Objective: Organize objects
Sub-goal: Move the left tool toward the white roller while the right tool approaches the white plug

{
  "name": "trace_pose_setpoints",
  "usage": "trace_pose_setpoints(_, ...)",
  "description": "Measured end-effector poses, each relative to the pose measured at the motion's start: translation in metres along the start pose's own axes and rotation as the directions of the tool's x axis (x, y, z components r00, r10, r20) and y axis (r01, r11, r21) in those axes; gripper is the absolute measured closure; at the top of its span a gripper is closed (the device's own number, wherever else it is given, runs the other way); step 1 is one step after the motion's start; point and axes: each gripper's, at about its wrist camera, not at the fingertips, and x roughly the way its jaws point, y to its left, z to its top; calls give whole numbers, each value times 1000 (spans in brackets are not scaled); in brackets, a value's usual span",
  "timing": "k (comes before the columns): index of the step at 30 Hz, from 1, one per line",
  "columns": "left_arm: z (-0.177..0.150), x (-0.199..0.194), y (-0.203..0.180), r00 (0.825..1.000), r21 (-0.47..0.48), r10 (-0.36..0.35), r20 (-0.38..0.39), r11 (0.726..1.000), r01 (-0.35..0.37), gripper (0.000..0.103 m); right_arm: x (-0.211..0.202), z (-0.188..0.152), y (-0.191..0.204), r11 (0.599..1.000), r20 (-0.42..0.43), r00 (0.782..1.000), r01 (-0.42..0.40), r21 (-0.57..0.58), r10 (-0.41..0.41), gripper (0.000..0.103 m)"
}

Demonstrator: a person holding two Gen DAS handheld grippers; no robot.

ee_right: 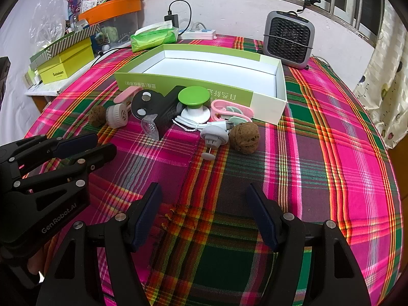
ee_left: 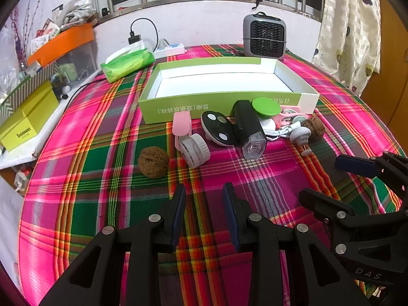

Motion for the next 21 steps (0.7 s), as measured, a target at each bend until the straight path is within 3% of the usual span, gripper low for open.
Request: trace_pose_setpoints(21, 0, -2, -1, 1000, 17, -7, -1, 1000, 7, 75, 1, 0, 0, 1000, -6, 1000, -6, -6, 5, 34)
